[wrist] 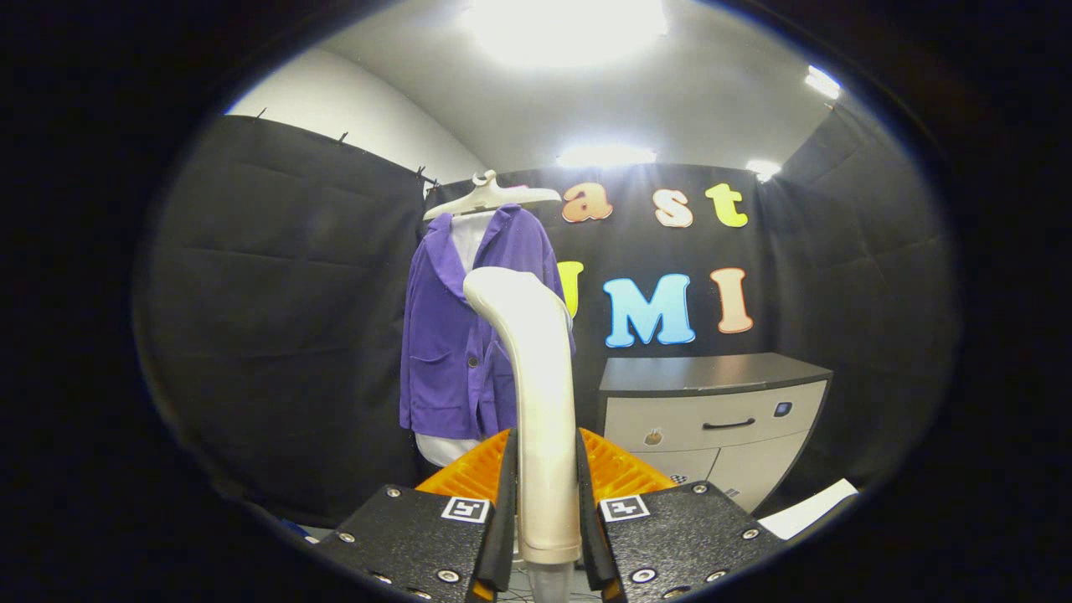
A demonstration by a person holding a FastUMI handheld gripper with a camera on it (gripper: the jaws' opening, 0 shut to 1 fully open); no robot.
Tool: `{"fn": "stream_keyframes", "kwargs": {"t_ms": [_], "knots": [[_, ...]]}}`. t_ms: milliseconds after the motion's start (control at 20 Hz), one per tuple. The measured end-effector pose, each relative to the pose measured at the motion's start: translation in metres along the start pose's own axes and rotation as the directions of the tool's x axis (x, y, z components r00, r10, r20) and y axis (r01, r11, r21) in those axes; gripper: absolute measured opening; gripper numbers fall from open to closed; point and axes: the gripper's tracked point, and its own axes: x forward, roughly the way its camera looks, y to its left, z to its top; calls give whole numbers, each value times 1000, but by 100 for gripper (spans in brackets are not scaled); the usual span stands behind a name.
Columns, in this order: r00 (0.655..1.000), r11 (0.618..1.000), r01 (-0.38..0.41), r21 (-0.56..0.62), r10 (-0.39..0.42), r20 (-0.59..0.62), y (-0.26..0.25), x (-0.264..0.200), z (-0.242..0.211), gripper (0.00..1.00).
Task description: Iron the clothes twice with a garment steamer, once on the left side and once on the right side.
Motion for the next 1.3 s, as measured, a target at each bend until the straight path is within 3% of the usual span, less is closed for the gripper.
{"fn": "stream_keyframes", "kwargs": {"t_ms": [350, 750, 1300], "knots": [[995, 998, 61, 26, -63, 80, -44, -65, 37, 33], [983, 988, 139, 74, -147, 114, -88, -112, 46, 33], [978, 976, 188, 114, -196, 65, -117, -132, 31, 34]]}}
